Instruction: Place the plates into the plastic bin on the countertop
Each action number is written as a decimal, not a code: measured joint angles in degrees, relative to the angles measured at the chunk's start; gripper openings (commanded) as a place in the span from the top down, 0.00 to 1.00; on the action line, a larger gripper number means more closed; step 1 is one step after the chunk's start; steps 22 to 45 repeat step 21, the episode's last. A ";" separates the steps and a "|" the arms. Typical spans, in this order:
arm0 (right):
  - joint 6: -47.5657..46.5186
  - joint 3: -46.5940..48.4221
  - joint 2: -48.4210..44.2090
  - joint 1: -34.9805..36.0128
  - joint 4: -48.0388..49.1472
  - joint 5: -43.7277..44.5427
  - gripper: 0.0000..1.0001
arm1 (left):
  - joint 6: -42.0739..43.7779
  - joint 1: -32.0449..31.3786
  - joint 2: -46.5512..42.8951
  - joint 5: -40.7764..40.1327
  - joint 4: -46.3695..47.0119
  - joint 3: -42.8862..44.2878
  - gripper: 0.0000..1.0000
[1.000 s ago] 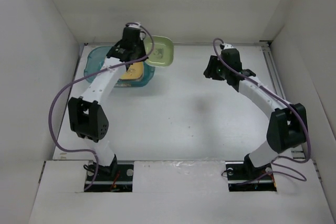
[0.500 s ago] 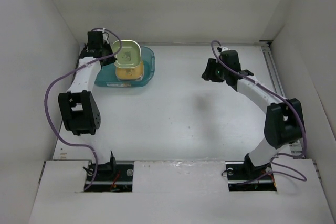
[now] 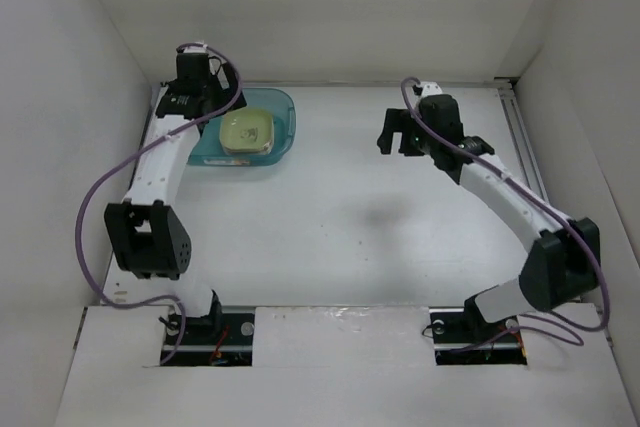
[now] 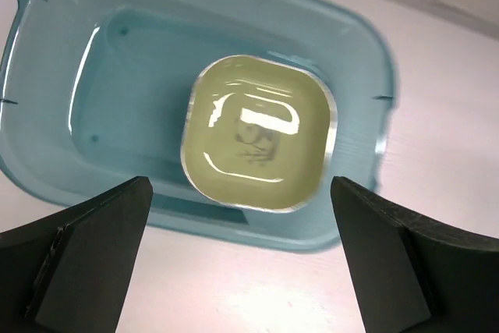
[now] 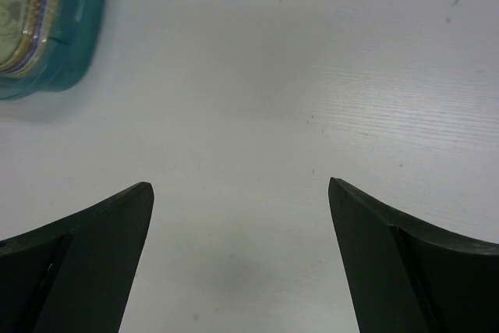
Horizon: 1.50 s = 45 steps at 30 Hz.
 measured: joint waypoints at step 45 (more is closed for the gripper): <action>-4.59 11.87 -50.25 17.35 -25.75 32.52 0.00 | -5.60 -4.87 -63.60 -7.10 -5.73 -23.17 0.00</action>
